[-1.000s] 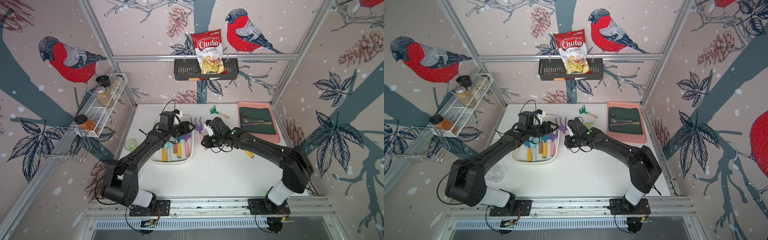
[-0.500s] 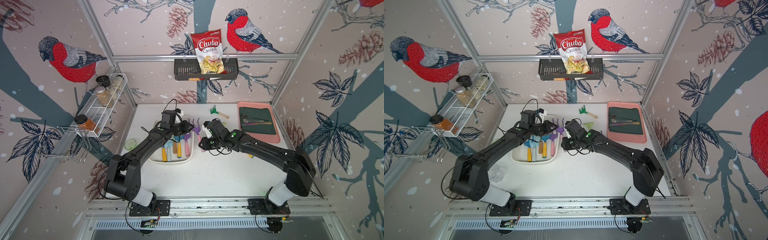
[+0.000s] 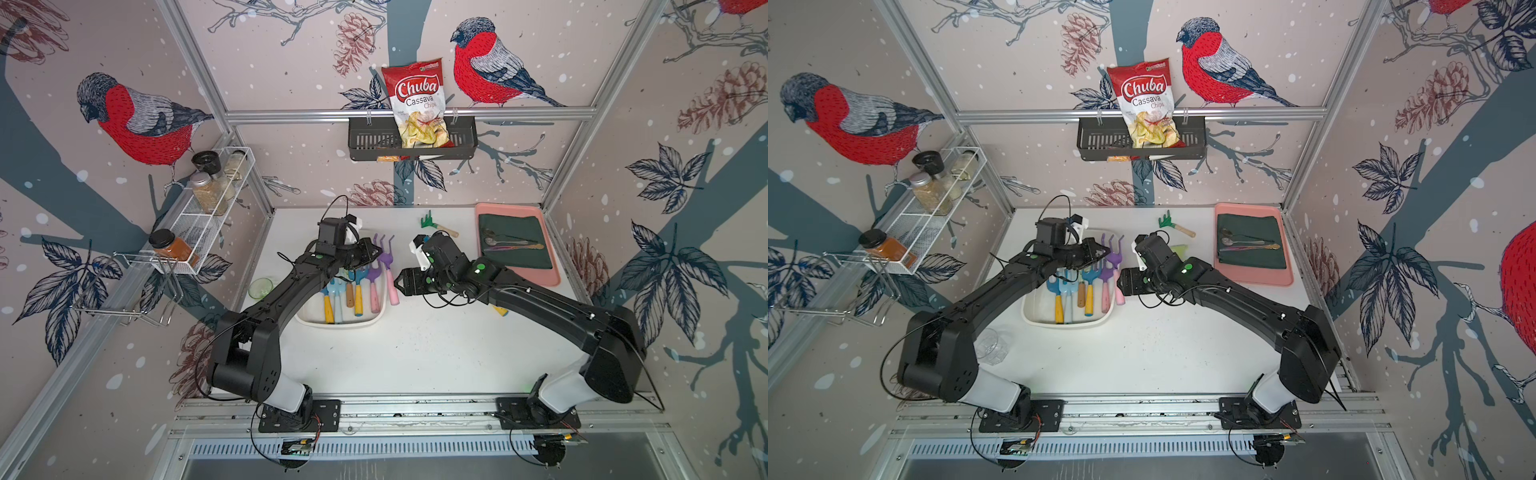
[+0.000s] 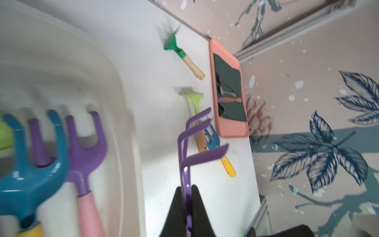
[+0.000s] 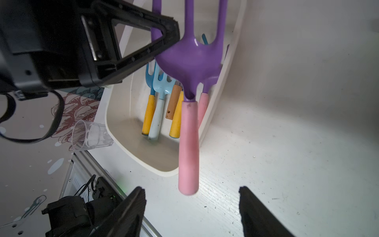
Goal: Put the rake into the storage box
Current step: Pick up the rake at the center of the board, then place the rake in the storage box.
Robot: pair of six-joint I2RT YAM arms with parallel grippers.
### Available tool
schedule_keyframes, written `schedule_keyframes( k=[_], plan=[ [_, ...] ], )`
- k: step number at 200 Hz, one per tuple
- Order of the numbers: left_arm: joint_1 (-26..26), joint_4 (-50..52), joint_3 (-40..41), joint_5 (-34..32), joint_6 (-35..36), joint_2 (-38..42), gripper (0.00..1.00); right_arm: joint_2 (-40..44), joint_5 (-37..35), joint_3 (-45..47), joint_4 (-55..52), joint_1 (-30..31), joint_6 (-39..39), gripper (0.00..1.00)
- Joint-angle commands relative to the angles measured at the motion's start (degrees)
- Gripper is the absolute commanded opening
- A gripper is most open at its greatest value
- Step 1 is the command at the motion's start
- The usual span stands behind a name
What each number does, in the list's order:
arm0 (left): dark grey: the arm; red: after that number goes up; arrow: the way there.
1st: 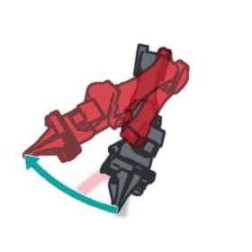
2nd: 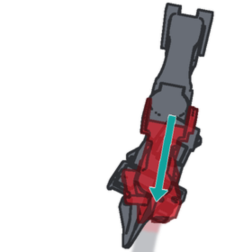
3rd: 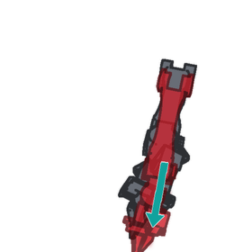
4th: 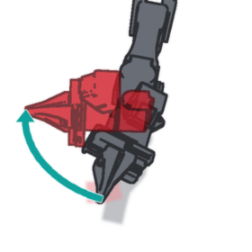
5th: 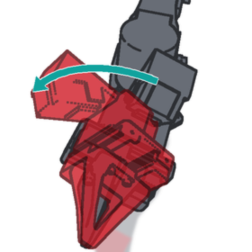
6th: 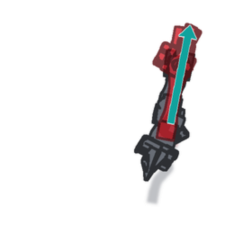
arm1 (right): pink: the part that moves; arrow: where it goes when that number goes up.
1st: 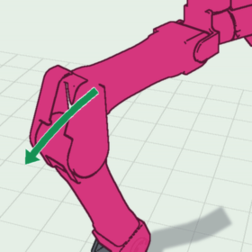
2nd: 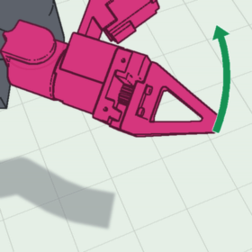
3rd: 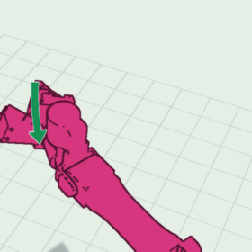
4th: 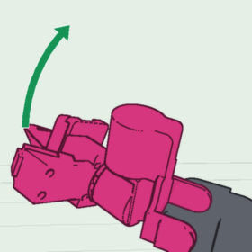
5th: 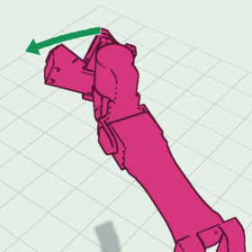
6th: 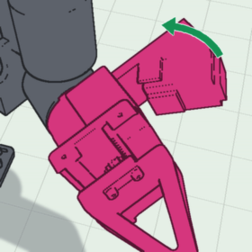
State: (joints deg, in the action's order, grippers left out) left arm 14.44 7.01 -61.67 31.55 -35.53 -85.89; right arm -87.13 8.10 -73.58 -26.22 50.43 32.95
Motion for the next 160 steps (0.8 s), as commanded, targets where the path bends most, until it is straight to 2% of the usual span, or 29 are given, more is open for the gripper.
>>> schedule_keyframes(
  k=[1, 35, 56, 113, 160],
  plan=[
    [-3.45, 1.11, 0.49, 2.74, 2.88, 1.71, 0.01, 2.08, 0.66, 0.82, 1.26, -1.2, 0.62, 0.76],
    [-10.7, 10.77, -0.36, 4.02, 11.99, 2.27, 0.02, 4.53, 1.39, 2.78, 0.88, -3.35, 0.36, 0.77],
    [-13.12, 16.98, -0.92, 0.64, 17.89, 0.76, 0.02, 5.02, 1.74, 3.68, 0.87, -4.18, 0.1, 0.76],
    [-16.01, 21.48, -1.49, -2.77, 24.7, -3.04, 0.01, 4.96, 1.94, 3.73, 0.69, -4.64, -0.32, 0.76],
    [-16.1, 21.46, -2.36, -1.68, 27.22, -7.13, 0.01, 5.42, 1.83, 4.4, 0.53, -5.02, -0.37, 0.76]
  ],
)
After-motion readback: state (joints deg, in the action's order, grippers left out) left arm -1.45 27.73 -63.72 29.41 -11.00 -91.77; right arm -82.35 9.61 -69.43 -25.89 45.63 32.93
